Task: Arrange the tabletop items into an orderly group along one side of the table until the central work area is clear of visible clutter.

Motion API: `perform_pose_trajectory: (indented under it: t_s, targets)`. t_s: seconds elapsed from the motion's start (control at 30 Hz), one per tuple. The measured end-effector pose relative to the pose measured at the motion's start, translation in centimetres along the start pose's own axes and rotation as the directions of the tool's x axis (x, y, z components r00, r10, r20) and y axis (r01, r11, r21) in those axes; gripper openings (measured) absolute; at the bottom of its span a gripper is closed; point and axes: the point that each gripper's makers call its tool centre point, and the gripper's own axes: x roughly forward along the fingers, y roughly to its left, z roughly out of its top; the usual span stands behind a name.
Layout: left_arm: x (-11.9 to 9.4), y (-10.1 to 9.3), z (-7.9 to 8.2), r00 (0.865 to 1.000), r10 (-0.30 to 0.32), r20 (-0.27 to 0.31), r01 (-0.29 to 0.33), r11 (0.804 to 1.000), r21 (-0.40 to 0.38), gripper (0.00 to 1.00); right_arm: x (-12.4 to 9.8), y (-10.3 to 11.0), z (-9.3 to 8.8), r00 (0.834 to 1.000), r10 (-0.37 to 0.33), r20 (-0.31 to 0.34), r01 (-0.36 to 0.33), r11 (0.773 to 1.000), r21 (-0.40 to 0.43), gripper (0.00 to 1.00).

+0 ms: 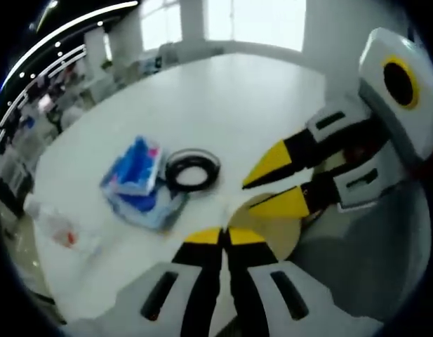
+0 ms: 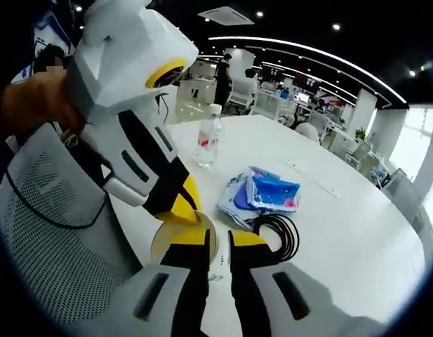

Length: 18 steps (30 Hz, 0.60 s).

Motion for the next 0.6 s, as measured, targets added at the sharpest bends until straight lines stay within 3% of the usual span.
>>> perform_pose_trajectory:
  t_s: [0.2,0.47,0.6]
  targets:
    - [0.1,-0.1,0.0,1.000,-0.002,-0.002,0.002,1.000,0.013,0.00,0.1,0.2,-0.3,1.000,0.004,-0.015,-0.005,1.000,-0.006,0.02]
    - [0.1,-0.6,0.1,1.000,-0.002,0.011,0.001,0.994,0.110,0.01,0.1,-0.1,-1.1,0.999,0.005,-0.045,-0.004,1.000,0.025,0.01]
    - [-0.1,-0.4,0.0,1.000,-0.011,0.021,0.009,0.996,0.085,0.06,0.1,-0.1,-1.3,0.998,0.011,-0.055,-0.009,1.000,0.029,0.01]
